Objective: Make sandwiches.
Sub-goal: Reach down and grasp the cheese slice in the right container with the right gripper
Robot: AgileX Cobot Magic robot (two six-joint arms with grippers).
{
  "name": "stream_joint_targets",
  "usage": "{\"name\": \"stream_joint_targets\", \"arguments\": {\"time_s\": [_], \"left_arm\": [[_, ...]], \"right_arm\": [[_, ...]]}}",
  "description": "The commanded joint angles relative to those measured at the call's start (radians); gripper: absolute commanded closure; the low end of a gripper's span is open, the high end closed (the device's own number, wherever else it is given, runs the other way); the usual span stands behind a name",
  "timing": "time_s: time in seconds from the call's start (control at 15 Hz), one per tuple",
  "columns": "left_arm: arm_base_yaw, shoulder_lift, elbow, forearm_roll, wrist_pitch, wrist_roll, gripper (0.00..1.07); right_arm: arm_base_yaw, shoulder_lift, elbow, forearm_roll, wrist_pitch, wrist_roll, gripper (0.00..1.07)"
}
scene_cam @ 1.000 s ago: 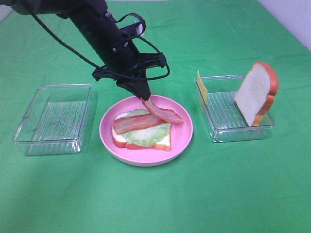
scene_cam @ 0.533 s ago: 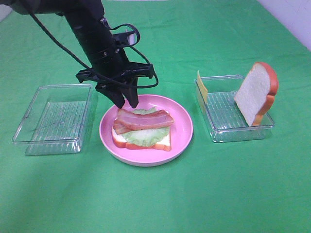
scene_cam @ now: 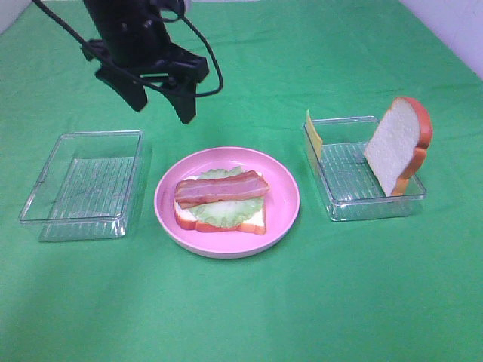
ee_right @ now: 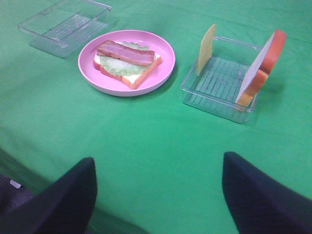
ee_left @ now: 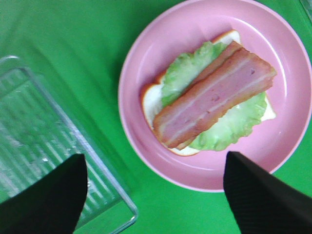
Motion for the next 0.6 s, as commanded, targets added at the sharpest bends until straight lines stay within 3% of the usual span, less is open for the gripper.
{"name": "stream_joint_targets", "arguments": {"time_s": [0.07,0.27,0.6], "left_arm": [[-0.002,-0.108,0.009,0.071,0.083,-0.029,0.32],[-0.002,-0.231,0.081,0.066,0.082,-0.031,0.32],[-0.002,-0.523,0.366,0.07,0.082,-0.02,0.32]], "right_arm": [[-0.001,-0.013,0.005,0.001,0.004,-0.007,0.39],[-0.001,-0.013,0.005,0.001,0.004,-0.007,0.39],[-0.001,-0.013,0.005,0.0,0.004,-0.007,0.39]]}}
